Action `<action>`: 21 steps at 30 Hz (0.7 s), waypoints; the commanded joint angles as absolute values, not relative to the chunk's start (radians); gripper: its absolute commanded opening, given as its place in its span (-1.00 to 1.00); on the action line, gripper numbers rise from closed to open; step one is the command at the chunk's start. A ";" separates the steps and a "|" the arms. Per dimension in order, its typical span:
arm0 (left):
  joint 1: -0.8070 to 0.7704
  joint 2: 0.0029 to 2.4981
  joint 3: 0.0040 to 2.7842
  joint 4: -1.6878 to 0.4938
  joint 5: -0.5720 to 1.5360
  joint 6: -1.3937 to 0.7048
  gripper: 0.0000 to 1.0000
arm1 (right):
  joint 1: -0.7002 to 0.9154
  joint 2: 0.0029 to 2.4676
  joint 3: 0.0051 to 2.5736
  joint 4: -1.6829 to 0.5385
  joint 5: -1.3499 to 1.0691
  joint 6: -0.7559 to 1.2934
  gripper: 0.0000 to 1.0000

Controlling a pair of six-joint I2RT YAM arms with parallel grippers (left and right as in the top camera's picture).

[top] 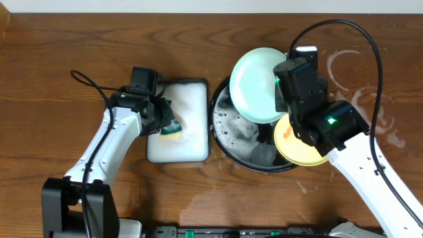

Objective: Clean dirty plates on tray and stack at the side
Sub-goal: 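Carry the green plate right and set it on the table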

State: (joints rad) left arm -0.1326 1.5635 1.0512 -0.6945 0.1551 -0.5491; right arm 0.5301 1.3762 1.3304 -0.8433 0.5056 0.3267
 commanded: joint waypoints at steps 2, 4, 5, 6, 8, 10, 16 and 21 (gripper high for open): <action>-0.130 1.570 1.037 -0.694 0.159 -0.543 -0.85 | 0.511 1.457 1.295 -0.848 0.469 0.344 -0.98; -0.130 1.570 1.037 -0.694 0.158 -0.542 -0.84 | 0.507 1.500 1.287 -0.848 0.397 0.344 -0.98; -0.130 1.570 1.037 -0.694 0.158 -0.542 -0.84 | 0.503 1.519 1.287 -0.849 0.350 0.344 -0.98; -0.130 1.570 1.037 -0.694 0.158 -0.542 -0.84 | 0.500 1.533 1.287 -0.848 0.308 0.344 -0.98; -0.130 1.570 1.037 -0.694 0.158 -0.542 -0.84 | 0.482 1.551 1.287 -0.841 0.223 0.343 -0.98; -0.130 1.570 1.037 -0.694 0.158 -0.542 -0.84 | 0.451 1.550 1.288 -0.825 0.162 0.343 -0.98; -0.130 1.570 1.037 -0.696 0.158 -0.542 -0.85 | 0.244 1.500 1.301 -0.784 -0.030 0.344 -0.98; -0.130 1.570 1.037 -0.697 0.158 -0.542 -0.84 | -0.051 1.496 1.300 -0.789 -0.347 0.271 -0.97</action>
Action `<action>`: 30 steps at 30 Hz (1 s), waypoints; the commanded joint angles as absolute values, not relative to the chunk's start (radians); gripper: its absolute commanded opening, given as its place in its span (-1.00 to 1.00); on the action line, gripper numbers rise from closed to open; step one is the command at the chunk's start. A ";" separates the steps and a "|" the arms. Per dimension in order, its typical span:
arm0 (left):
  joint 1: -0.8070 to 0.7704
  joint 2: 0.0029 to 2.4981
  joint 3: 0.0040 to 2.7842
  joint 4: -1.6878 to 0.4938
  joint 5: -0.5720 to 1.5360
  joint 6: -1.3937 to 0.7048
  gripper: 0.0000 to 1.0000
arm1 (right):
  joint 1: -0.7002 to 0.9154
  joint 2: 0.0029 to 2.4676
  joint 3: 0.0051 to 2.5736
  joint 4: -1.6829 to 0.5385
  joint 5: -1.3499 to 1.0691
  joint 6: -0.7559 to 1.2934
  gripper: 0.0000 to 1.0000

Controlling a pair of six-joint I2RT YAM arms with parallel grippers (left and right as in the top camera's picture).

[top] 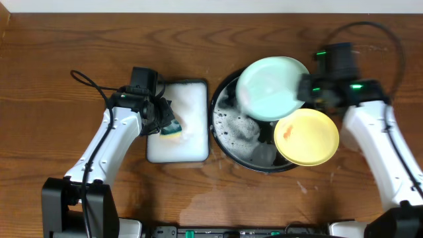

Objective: Clean dirty plates on tray and stack at the side
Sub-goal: 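Carry the green plate right and set it on the table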

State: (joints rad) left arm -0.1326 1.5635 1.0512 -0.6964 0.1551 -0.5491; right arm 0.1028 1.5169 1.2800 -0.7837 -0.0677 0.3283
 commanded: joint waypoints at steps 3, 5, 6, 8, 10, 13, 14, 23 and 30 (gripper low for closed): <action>-0.130 1.570 1.037 -0.697 0.158 -0.542 -0.85 | -0.179 1.504 1.295 -0.822 -0.360 0.253 -0.97; -0.130 1.570 1.037 -0.697 0.158 -0.542 -0.85 | -0.245 1.507 1.286 -0.831 -0.361 0.253 -0.97; -0.130 1.570 1.037 -0.697 0.158 -0.542 -0.85 | -0.279 1.508 1.278 -0.829 -0.370 0.254 -0.97; -0.130 1.570 1.037 -0.697 0.158 -0.542 -0.84 | -0.340 1.510 1.254 -0.807 -0.400 0.281 -0.98; -0.130 1.570 1.037 -0.697 0.158 -0.542 -0.84 | -0.395 1.512 1.229 -0.775 -0.400 0.347 -0.97; -0.130 1.570 1.037 -0.697 0.158 -0.542 -0.85 | -0.485 1.512 1.167 -0.693 -0.391 0.435 -0.97; -0.130 1.570 1.037 -0.697 0.158 -0.542 -0.85 | -0.508 1.512 1.150 -0.671 -0.384 0.455 -0.97; -0.130 1.570 1.037 -0.698 0.158 -0.542 -0.85 | -0.632 1.544 0.967 -0.453 -0.156 0.623 -0.97; -0.130 1.570 1.037 -0.698 0.158 -0.542 -0.85 | -0.633 1.620 0.917 -0.347 -0.139 0.635 -0.97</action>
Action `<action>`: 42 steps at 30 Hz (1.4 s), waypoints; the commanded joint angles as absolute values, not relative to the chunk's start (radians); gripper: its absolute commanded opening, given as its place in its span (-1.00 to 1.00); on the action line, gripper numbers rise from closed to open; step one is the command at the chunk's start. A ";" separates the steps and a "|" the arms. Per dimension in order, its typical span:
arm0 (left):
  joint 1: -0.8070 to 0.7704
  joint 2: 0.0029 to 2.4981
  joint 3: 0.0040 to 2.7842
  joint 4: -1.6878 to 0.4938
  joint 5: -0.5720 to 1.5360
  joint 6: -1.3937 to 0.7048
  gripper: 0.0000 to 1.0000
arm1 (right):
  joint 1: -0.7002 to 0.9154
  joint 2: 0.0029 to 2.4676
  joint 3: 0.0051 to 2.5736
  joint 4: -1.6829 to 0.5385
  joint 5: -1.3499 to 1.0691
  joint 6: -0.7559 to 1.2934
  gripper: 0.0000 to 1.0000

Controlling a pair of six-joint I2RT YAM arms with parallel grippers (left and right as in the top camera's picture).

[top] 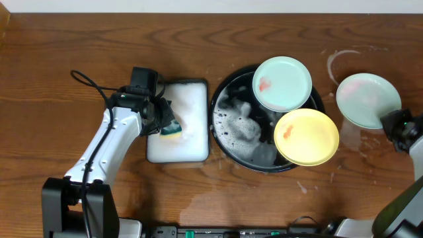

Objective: Clean dirty plates on tray and stack at the side
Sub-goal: 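Carry the green plate right and set it on the table, then release the plate and raise the right gripper away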

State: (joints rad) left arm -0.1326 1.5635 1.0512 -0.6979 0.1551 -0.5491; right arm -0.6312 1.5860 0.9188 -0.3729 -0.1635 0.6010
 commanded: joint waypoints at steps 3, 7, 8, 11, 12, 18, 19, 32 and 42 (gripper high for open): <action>-0.130 1.570 1.037 -0.698 0.158 -0.542 -0.84 | -0.633 1.662 0.917 -0.307 -0.164 0.635 -0.96; -0.130 1.570 1.037 -0.697 0.158 -0.542 -0.85 | -0.626 1.699 0.917 -0.277 -0.196 0.631 -0.96; -0.130 1.570 1.037 -0.697 0.158 -0.542 -0.84 | -0.622 1.702 0.918 -0.273 -0.196 0.631 -0.94; -0.130 1.570 1.037 -0.697 0.158 -0.542 -0.84 | -0.603 1.702 0.923 -0.266 -0.201 0.602 -0.72; -0.130 1.570 1.037 -0.697 0.158 -0.542 -0.84 | -0.597 1.702 0.929 -0.273 -0.209 0.585 -0.50; -0.130 1.570 1.037 -0.698 0.158 -0.542 -0.85 | -0.543 1.700 1.023 -0.403 -0.215 0.506 0.25; -0.130 1.570 1.037 -0.698 0.158 -0.542 -0.84 | -0.533 1.697 1.048 -0.443 -0.215 0.502 0.25; -0.130 1.570 1.037 -0.692 0.158 -0.542 -0.84 | -0.254 1.527 1.311 -0.772 -0.276 0.190 0.98; -0.130 1.570 1.037 -0.690 0.158 -0.542 -0.85 | 0.002 1.545 1.231 -0.663 -0.273 0.133 0.99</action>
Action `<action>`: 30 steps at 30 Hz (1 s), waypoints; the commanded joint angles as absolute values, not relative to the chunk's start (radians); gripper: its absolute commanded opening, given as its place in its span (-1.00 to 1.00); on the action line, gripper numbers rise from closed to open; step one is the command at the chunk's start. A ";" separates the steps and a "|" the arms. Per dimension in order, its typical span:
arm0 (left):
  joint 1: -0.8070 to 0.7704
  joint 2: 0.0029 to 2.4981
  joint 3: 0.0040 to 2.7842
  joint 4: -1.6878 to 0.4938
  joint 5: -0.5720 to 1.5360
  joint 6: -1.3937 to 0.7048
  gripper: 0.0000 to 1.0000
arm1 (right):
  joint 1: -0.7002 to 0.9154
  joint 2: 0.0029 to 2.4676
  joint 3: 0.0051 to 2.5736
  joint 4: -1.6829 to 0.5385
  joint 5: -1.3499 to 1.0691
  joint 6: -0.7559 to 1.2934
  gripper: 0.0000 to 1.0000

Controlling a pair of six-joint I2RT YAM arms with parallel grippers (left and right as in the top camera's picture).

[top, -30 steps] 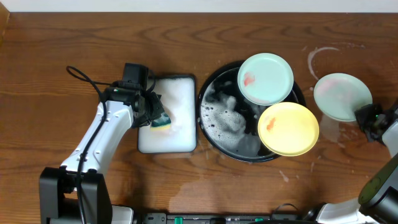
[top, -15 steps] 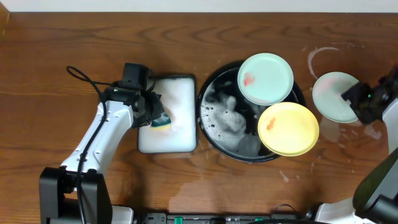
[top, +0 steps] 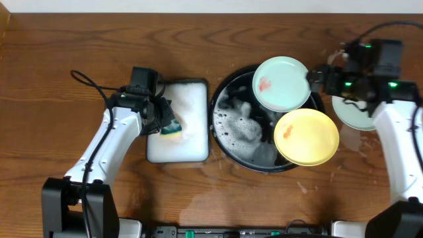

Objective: Clean dirty plates on tray and stack at the side
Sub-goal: 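Release the plate and raise the right gripper away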

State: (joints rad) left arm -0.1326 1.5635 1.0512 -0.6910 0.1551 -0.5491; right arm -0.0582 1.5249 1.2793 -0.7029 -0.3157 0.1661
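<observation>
A round black tray (top: 228, 135) with soapy foam holds a pale green plate (top: 281, 82) with a red stain and a yellow plate (top: 306, 137) with an orange stain. Another pale green plate (top: 348, 116) lies on the table right of the tray, partly under my right arm. My right gripper (top: 317, 75) is at the right rim of the stained green plate, and its fingers look open. My left gripper (top: 165, 122) is shut on a yellow-green sponge (top: 172, 130) over the white foam-filled tray (top: 178, 149).
Wet rings and smears mark the wood to the right of the black tray (top: 370, 142). A black cable (top: 89, 86) loops on the table beside the left arm. The table's far edge runs along the top of the view.
My right gripper has let go of the pale green plate, which now lies on the table right of the tray. The gripper has moved left to the stained green plate's rim. The left arm is unchanged.
My right gripper first held a pale green plate over the black tray, then further right above the tray's edge. Later the plate was at the far right over the table, uncovering a stained green plate in the tray. Now it rests on the table. The left gripper kept the sponge throughout.
</observation>
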 commanded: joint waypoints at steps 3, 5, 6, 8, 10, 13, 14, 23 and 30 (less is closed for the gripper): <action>-0.130 1.570 1.037 -0.690 0.158 -0.542 -0.85 | 0.053 1.568 1.187 -0.593 -0.160 0.203 0.88; -0.130 1.570 1.037 -0.690 0.158 -0.542 -0.84 | 0.074 1.589 1.187 -0.587 -0.127 0.225 0.86; -0.130 1.570 1.037 -0.690 0.158 -0.543 -0.85 | 0.081 1.599 1.192 -0.591 -0.128 0.224 0.93; -0.130 1.570 1.037 -0.690 0.158 -0.542 -0.85 | 0.090 1.632 1.219 -0.636 -0.128 0.231 0.98; -0.130 1.570 1.037 -0.690 0.158 -0.543 -0.85 | 0.092 1.678 1.280 -0.731 -0.128 0.225 0.98; -0.130 1.570 1.037 -0.688 0.158 -0.543 -0.85 | 0.091 1.773 1.434 -0.915 -0.127 0.161 0.99; -0.130 1.570 1.037 -0.686 0.158 -0.543 -0.84 | 0.091 1.805 1.487 -0.962 -0.109 0.152 0.98; -0.130 1.570 1.037 -0.683 0.158 -0.543 -0.85 | 0.091 1.880 1.623 -0.860 0.083 0.152 0.97; -0.130 1.570 1.037 -0.678 0.158 -0.543 -0.85 | 0.086 2.003 1.621 -0.782 0.146 0.149 0.55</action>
State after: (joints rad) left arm -0.1326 1.5635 1.0485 -0.6811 0.1551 -0.5491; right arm 0.0837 1.9236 1.6112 -0.7898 0.0765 0.1539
